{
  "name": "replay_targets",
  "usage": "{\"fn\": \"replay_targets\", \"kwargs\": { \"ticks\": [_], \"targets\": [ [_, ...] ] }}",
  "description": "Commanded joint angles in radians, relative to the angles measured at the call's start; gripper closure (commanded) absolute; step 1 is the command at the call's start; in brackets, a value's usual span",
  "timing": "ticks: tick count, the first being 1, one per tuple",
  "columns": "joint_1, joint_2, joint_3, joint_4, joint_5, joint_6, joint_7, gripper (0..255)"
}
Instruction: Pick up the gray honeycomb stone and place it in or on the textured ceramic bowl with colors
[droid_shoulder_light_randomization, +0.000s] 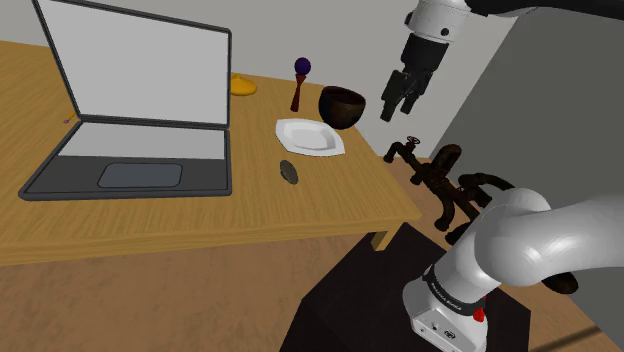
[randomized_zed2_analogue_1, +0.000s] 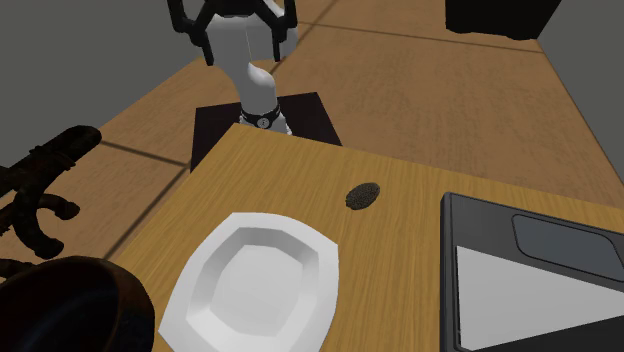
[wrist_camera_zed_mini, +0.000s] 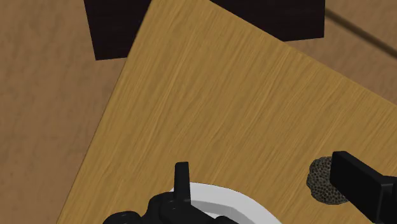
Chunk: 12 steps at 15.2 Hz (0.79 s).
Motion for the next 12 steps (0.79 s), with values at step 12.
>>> {"fn": "replay_targets", "kwargs": {
  "ticks": [12],
  "targets": [
    [0.113, -0.038, 0.018, -0.398, 0.191, 0.669, -0.002, 0]
  ]
}}
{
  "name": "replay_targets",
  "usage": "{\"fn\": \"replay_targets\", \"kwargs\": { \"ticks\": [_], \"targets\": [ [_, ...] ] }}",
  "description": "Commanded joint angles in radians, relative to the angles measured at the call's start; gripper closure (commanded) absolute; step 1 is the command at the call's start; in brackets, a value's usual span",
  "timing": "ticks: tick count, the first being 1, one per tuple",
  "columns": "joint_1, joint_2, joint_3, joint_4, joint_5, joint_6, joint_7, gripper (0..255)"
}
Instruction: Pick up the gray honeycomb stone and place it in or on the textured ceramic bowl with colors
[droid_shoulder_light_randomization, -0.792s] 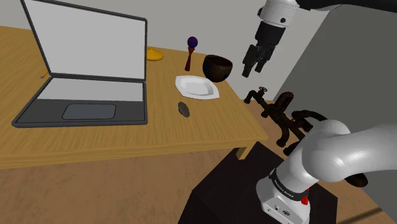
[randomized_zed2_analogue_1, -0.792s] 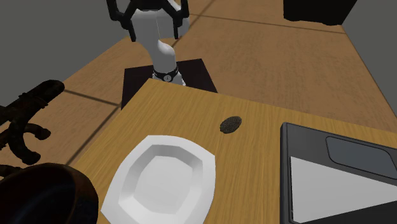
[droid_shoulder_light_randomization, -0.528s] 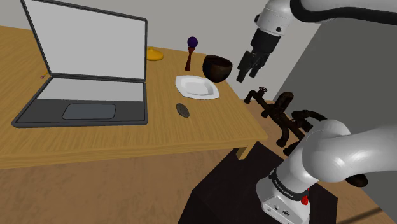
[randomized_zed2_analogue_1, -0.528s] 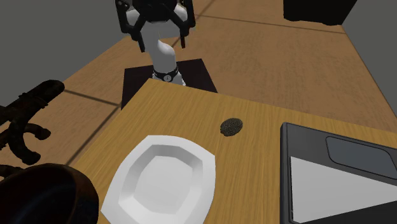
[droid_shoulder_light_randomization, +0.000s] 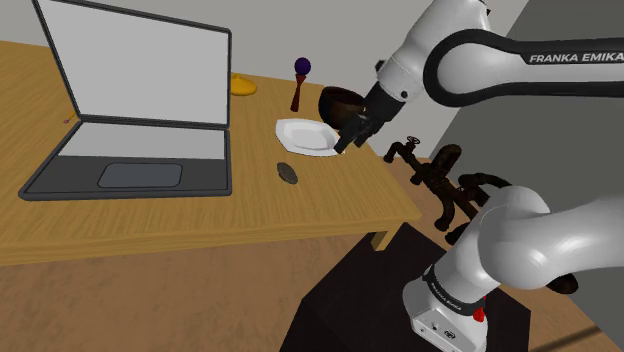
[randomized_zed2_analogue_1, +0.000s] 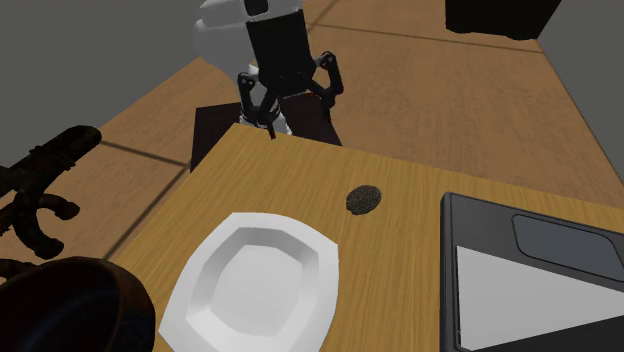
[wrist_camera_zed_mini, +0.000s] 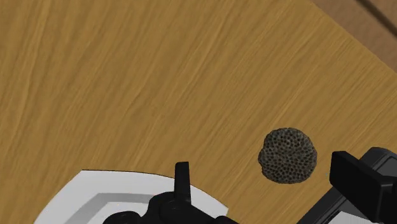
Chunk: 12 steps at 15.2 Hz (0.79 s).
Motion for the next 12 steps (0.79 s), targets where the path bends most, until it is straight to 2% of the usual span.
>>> {"fn": "replay_targets", "kwargs": {
  "ticks": [1, 5, 8, 12],
  "targets": [
    [0.033, 0.027, 0.007, -0.057, 0.045, 0.152, -0.006, 0],
    [0.128, 0.139, 0.002, -0.125, 0.147, 0.453, -0.044, 0],
    [0.252, 0.266, -0.042, -0.140, 0.254, 0.692, -0.107, 0],
    [0.305, 0.340, -0.074, -0.128, 0.289, 0.764, -0.135, 0]
  ]
}}
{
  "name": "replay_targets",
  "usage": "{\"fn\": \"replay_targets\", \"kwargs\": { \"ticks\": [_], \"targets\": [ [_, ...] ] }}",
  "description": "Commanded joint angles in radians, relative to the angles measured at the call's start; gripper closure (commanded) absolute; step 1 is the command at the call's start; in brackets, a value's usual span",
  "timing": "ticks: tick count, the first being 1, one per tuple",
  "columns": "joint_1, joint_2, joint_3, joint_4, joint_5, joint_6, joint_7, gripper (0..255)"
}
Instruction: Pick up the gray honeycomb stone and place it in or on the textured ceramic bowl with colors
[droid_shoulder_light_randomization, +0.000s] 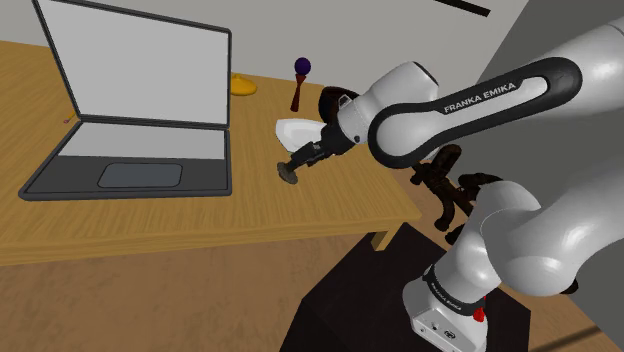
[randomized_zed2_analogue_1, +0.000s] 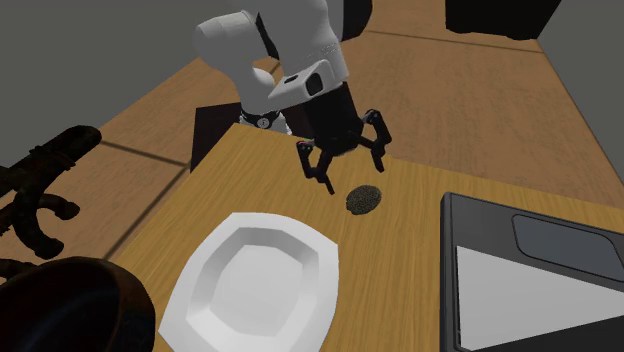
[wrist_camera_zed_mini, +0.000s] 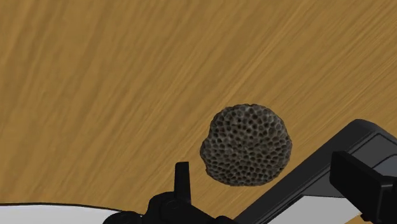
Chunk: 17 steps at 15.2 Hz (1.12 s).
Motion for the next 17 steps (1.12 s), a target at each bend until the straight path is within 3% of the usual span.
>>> {"fn": "replay_targets", "kwargs": {
  "ticks": [1, 4, 12, 13, 17],
  "targets": [
    [0.032, 0.046, -0.020, 0.009, 0.023, 0.043, -0.018, 0],
    [0.105, 0.124, -0.073, 0.030, 0.073, 0.107, -0.060, 0],
    [0.105, 0.123, -0.073, 0.030, 0.072, 0.107, -0.060, 0],
    [0.105, 0.123, -0.073, 0.030, 0.072, 0.107, -0.060, 255],
    [0.103, 0.122, -0.071, 0.029, 0.071, 0.106, -0.059, 255]
  ]
}}
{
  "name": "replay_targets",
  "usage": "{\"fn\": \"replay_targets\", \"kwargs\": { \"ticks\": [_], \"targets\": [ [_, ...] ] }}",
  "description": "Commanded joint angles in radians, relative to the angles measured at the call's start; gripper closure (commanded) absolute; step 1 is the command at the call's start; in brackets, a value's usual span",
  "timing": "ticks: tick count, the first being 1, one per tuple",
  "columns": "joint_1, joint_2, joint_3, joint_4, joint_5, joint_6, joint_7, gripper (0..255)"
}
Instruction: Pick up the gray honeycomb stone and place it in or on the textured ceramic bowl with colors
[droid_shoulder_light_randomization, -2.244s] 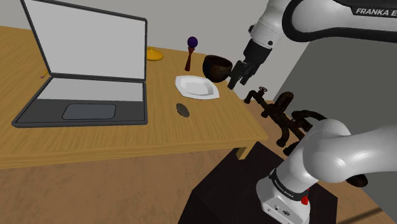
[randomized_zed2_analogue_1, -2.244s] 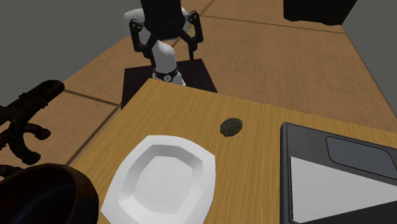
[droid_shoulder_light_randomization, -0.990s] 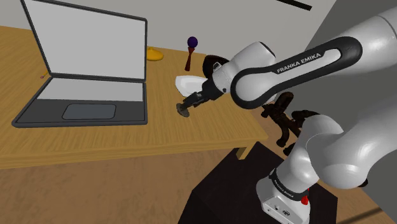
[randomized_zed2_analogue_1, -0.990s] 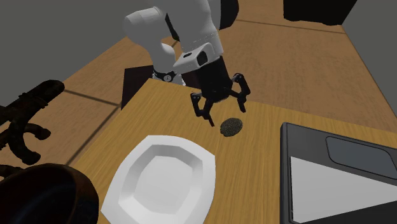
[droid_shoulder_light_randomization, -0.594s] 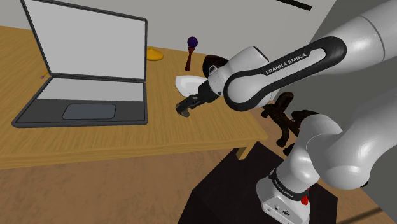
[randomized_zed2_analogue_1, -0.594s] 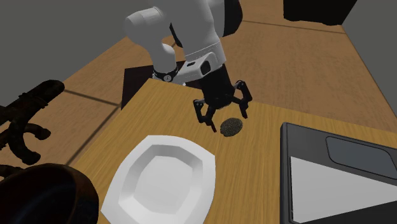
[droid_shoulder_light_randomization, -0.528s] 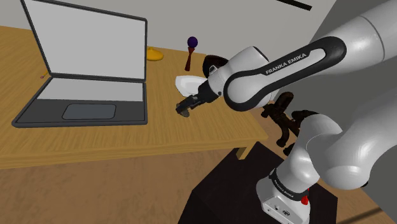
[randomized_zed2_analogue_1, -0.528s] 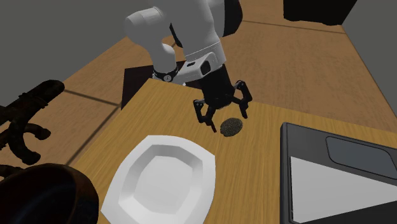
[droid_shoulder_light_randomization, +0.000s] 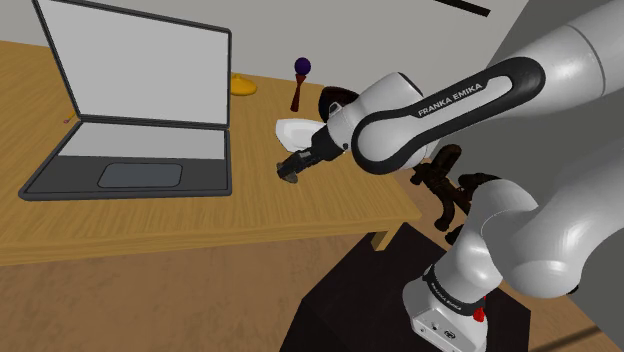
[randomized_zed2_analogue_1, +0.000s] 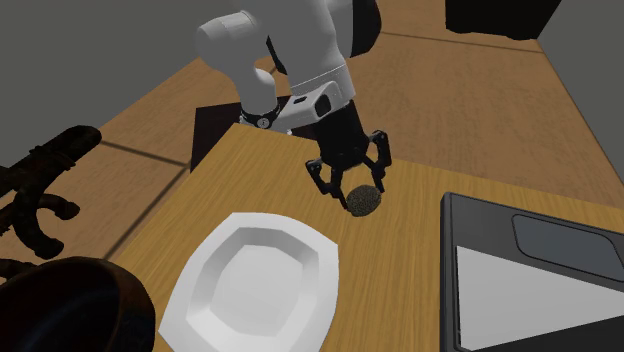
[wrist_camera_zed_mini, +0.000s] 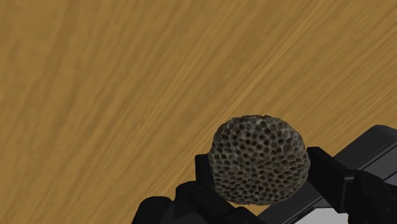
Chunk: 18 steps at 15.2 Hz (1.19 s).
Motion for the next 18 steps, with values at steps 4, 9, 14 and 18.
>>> {"fn": "replay_targets", "kwargs": {
  "ticks": [4, 9, 14, 18],
  "targets": [
    [-0.001, 0.000, 0.001, -0.002, -0.001, -0.002, 0.000, 255],
    [-0.078, -0.052, 0.062, 0.013, -0.057, -0.076, 0.054, 255],
    [-0.139, -0.114, 0.107, 0.038, -0.107, -0.167, 0.104, 255],
    [-0.172, -0.157, 0.128, 0.064, -0.137, -0.238, 0.134, 255]
  ]
}}
